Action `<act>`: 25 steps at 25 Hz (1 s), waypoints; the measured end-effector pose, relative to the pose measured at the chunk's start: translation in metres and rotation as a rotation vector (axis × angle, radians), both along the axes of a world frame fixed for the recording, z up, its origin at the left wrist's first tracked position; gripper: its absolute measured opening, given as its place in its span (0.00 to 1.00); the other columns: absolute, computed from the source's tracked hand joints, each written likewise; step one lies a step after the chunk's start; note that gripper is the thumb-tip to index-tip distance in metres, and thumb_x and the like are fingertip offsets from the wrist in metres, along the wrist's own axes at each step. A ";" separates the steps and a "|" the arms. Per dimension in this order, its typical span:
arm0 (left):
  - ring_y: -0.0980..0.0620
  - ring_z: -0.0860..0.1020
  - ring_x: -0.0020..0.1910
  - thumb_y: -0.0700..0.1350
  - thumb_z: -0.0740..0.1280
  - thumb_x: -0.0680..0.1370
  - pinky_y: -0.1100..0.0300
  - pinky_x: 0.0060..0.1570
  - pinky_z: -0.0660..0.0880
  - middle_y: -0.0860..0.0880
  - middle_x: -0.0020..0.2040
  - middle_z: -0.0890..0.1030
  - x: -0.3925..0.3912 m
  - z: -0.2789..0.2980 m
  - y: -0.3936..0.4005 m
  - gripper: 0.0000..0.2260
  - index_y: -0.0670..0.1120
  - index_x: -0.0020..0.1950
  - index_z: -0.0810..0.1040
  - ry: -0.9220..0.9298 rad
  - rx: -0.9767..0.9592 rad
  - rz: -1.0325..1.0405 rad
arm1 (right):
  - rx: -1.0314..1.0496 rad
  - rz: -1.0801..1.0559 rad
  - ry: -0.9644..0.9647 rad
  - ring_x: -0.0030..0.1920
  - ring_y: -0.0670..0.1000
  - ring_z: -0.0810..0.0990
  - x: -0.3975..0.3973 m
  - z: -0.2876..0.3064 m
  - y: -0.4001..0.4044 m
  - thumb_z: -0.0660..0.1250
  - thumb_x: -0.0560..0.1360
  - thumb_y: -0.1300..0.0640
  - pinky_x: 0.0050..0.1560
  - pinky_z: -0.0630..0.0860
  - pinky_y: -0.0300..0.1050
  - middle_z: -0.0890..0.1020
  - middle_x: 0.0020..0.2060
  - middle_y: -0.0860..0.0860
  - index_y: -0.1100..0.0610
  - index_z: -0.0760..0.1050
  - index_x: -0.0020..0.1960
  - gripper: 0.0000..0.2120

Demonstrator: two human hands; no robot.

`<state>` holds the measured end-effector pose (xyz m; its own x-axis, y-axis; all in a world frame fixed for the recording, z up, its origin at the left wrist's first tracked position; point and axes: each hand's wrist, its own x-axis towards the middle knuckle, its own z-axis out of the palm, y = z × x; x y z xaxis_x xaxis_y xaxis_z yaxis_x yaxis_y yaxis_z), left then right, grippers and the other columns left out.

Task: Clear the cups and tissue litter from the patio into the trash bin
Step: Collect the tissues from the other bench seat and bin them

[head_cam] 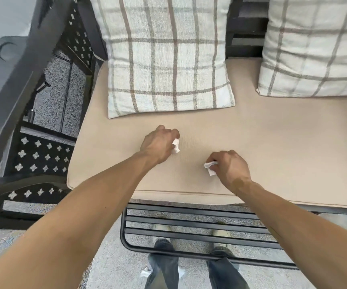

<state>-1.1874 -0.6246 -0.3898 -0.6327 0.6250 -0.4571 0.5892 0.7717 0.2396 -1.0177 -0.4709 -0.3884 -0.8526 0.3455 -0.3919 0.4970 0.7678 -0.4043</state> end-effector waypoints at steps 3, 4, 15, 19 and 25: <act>0.47 0.74 0.57 0.45 0.64 0.80 0.54 0.50 0.73 0.48 0.54 0.78 0.015 0.042 -0.010 0.09 0.54 0.60 0.77 -0.005 0.056 -0.002 | -0.036 0.002 0.098 0.44 0.54 0.79 0.006 0.049 0.014 0.66 0.74 0.58 0.40 0.71 0.45 0.81 0.43 0.48 0.49 0.81 0.47 0.07; 0.48 0.73 0.58 0.45 0.64 0.80 0.54 0.50 0.72 0.49 0.53 0.79 0.020 0.059 -0.012 0.08 0.53 0.58 0.77 -0.004 0.088 0.000 | -0.039 0.002 0.151 0.43 0.53 0.79 0.009 0.070 0.019 0.67 0.74 0.58 0.40 0.71 0.45 0.79 0.43 0.47 0.49 0.81 0.47 0.06; 0.51 0.73 0.54 0.47 0.64 0.79 0.53 0.54 0.69 0.54 0.50 0.78 0.056 0.302 0.018 0.05 0.54 0.53 0.78 0.154 0.525 -0.016 | 0.220 -0.069 0.514 0.44 0.51 0.79 0.043 0.312 0.061 0.66 0.76 0.50 0.40 0.70 0.44 0.78 0.47 0.45 0.45 0.78 0.52 0.06; 0.52 0.76 0.52 0.43 0.65 0.78 0.50 0.56 0.70 0.55 0.52 0.77 0.061 0.369 0.023 0.06 0.53 0.52 0.79 0.194 0.714 -0.089 | 0.293 -0.150 0.631 0.43 0.50 0.79 0.057 0.370 0.053 0.68 0.75 0.52 0.40 0.75 0.48 0.79 0.45 0.43 0.44 0.78 0.50 0.05; 0.53 0.78 0.50 0.41 0.68 0.76 0.48 0.57 0.70 0.56 0.50 0.79 0.095 0.422 0.049 0.06 0.50 0.50 0.80 0.185 0.876 -0.274 | 0.438 -0.339 0.768 0.43 0.52 0.81 0.114 0.415 0.036 0.71 0.71 0.61 0.41 0.77 0.47 0.82 0.45 0.46 0.50 0.81 0.50 0.10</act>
<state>-1.0922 -0.5756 0.0323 -0.4282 0.8370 0.3407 0.8104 0.1889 0.5545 -0.9042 -0.4348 0.0265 -0.6506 0.6053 0.4586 0.4390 0.7926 -0.4233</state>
